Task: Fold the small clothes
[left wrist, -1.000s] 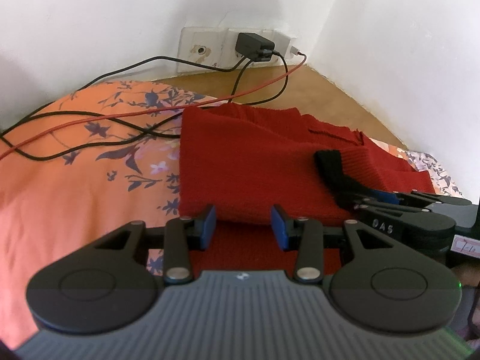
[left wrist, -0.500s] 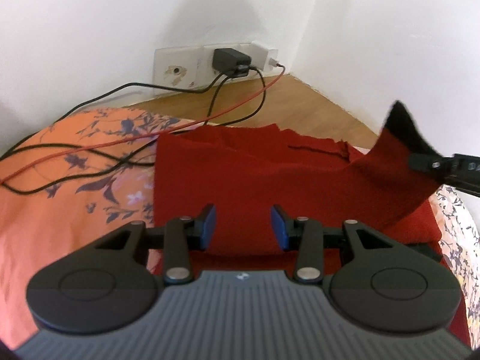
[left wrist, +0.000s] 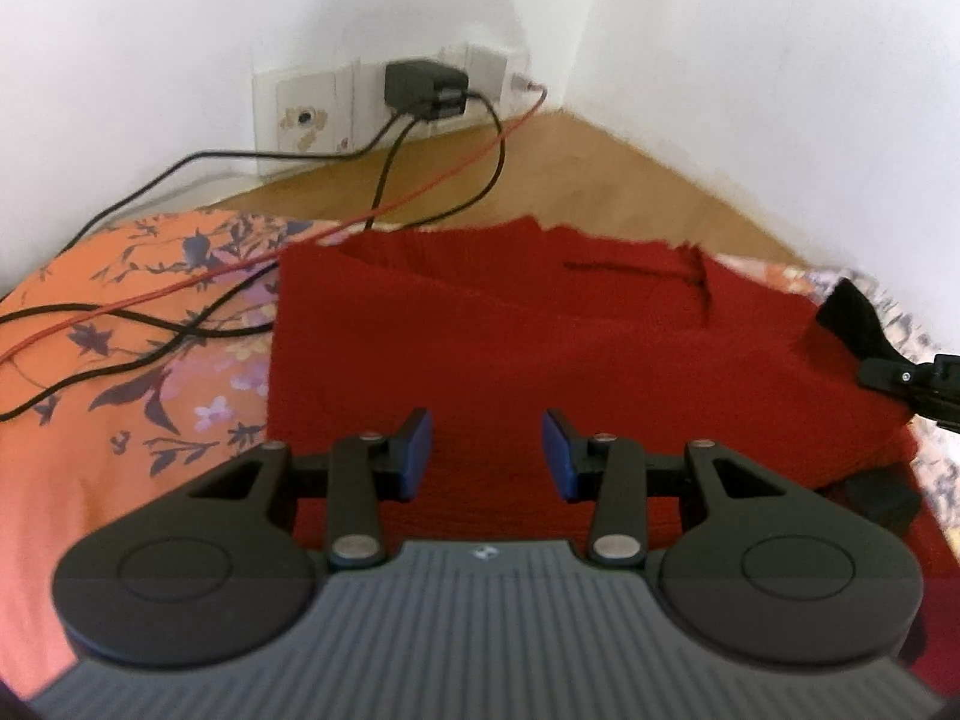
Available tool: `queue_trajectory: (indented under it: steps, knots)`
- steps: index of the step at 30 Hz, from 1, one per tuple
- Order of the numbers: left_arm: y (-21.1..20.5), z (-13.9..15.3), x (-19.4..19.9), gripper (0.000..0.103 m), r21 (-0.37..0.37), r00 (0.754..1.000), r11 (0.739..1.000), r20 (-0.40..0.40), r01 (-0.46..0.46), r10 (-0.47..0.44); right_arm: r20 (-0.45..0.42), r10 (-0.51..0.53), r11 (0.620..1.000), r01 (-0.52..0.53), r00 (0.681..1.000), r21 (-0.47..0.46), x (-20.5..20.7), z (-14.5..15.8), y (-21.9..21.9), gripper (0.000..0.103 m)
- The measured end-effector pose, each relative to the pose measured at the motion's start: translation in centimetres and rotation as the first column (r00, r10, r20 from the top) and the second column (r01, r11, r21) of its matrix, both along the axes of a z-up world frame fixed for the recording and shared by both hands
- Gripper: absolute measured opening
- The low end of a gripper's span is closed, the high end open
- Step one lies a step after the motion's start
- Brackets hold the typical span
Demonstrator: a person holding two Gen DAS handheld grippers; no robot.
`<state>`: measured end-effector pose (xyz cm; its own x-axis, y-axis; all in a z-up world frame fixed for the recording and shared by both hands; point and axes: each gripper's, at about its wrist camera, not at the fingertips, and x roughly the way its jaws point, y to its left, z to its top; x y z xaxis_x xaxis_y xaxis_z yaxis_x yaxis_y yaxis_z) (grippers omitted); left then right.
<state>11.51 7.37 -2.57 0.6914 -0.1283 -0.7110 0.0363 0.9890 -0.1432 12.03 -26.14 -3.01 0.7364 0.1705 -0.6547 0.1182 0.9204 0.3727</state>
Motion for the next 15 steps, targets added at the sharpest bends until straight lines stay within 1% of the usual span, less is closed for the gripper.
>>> queue_trajectory:
  steps: [3,7,9,11,14,15]
  knots:
    - [0.0,-0.8,0.2,0.042,0.030,1.000,1.000,0.005,0.009,-0.009,-0.035,-0.046,0.998,0.044,0.998,-0.042,0.2,-1.8,-0.4,0.021]
    - [0.1,-1.0,0.4,0.042,0.040,1.000,0.999,0.012,0.019,-0.019,-0.009,-0.076,0.997,0.076,0.997,-0.031,-0.1,-2.4,-1.1,0.024]
    - [0.2,-1.0,0.4,0.042,0.035,1.000,0.999,0.012,0.021,-0.021,-0.002,-0.094,0.994,0.093,0.996,-0.049,-0.4,-2.2,-1.2,0.025]
    - [0.4,-0.8,0.2,0.042,0.030,1.000,0.999,0.011,0.026,-0.026,-0.001,-0.113,0.992,0.113,0.994,-0.063,-0.6,-1.9,-1.4,0.031]
    - [0.9,-0.3,-0.3,0.042,0.016,0.999,0.999,0.005,0.033,-0.033,-0.002,-0.139,0.989,0.139,0.990,-0.056,-1.5,-1.3,-1.8,0.040]
    - [1.0,-0.1,-0.5,0.042,0.011,0.999,0.999,0.002,0.035,-0.035,0.002,-0.149,0.987,0.149,0.989,-0.058,-2.0,-1.0,-1.7,0.041]
